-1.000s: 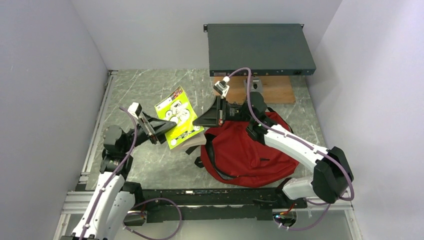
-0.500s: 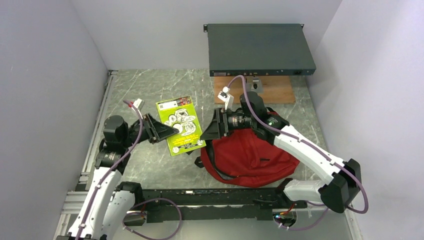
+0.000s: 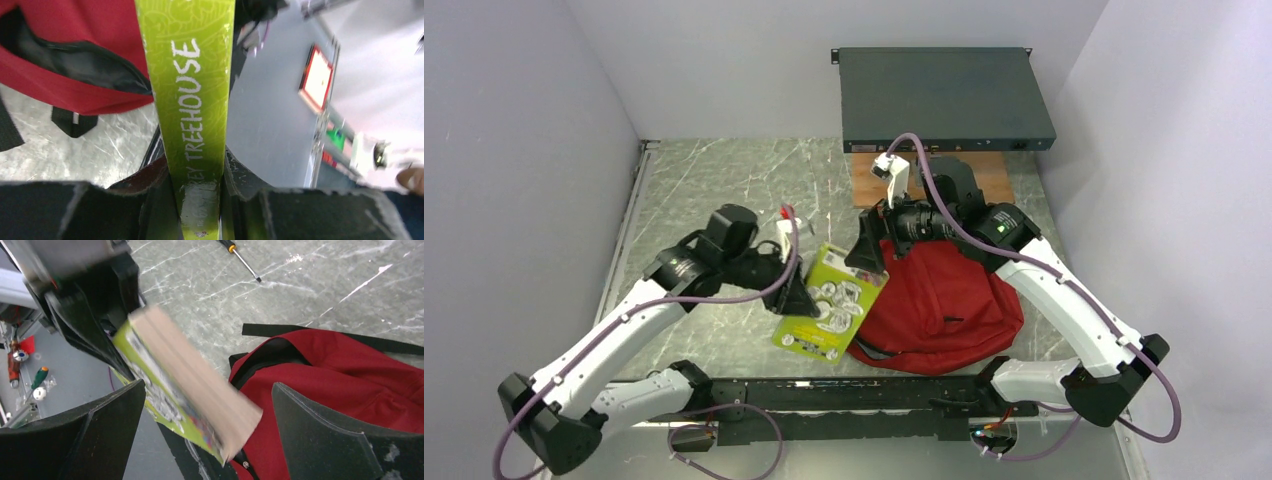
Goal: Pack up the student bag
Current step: Adjust the book.
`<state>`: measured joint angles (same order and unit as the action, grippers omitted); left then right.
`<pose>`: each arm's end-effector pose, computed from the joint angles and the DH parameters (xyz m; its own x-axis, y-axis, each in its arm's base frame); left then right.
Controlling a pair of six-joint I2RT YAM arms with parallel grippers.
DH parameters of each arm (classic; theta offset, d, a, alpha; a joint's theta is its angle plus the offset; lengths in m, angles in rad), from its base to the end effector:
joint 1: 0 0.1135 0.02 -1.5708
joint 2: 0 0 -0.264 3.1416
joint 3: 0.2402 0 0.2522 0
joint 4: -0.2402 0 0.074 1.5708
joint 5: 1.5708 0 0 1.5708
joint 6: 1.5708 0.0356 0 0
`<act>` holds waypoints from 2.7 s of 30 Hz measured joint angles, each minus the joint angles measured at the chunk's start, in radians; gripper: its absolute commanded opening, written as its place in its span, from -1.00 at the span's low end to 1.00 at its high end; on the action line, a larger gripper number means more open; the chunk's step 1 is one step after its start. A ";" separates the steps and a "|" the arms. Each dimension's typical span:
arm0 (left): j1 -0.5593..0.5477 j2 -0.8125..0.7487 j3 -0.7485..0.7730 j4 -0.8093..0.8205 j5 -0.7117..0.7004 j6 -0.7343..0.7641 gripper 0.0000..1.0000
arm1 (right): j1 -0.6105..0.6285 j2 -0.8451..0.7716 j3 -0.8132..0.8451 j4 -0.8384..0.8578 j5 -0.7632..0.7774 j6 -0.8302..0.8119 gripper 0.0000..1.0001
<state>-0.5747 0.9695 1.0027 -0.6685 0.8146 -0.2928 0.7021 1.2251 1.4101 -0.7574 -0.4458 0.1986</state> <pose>0.1477 -0.1265 0.3409 -0.7264 0.2345 -0.6460 0.6839 0.3398 -0.6456 0.1806 0.1728 0.4084 -0.5750 -0.2532 -0.7780 -0.7609 0.5149 0.3948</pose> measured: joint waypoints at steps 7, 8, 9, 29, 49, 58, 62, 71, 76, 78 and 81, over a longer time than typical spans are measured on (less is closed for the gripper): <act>-0.189 0.117 0.080 -0.169 -0.061 0.189 -1.00 | 0.000 0.006 0.010 -0.023 -0.160 -0.060 0.99; -0.203 0.132 0.097 -0.186 -0.061 0.212 -1.00 | 0.000 0.006 -0.005 -0.010 -0.208 -0.058 0.99; -0.213 0.143 0.110 -0.196 -0.060 0.232 -1.00 | 0.000 0.004 -0.027 0.008 -0.258 -0.050 0.98; -0.190 0.105 0.153 -0.205 -0.019 0.264 0.16 | -0.006 -0.097 -0.385 0.385 -0.631 0.188 -1.00; 0.377 -0.248 -0.306 0.658 0.114 -0.600 0.99 | -0.178 -0.127 -0.570 1.131 -0.555 0.946 -1.00; 0.377 -0.268 -0.451 1.152 0.218 -0.973 0.81 | -0.193 -0.098 -0.570 1.305 -0.502 1.055 -1.00; 0.377 -0.294 -0.451 1.236 0.232 -1.032 0.42 | -0.194 -0.092 -0.570 1.357 -0.476 1.080 -1.00; 0.327 -0.229 -0.452 1.344 0.233 -1.095 -0.14 | -0.176 -0.085 -0.570 1.379 -0.438 1.081 -1.00; 0.283 -0.193 -0.451 1.337 0.233 -1.078 -0.83 | -0.157 -0.089 -0.569 1.329 -0.423 1.041 -1.00; 0.280 -0.191 -0.449 1.309 0.231 -1.052 -0.96 | -0.159 -0.096 -0.564 1.289 -0.417 1.015 -0.79; 0.278 -0.192 -0.434 1.251 0.230 -1.004 -1.00 | -0.159 -0.105 -0.544 1.228 -0.409 0.975 -0.35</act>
<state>-0.2962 0.7776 0.5686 0.5823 1.0451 -1.2968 0.5430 1.1206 0.8658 0.4709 -0.8551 1.1732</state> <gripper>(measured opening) 0.319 0.284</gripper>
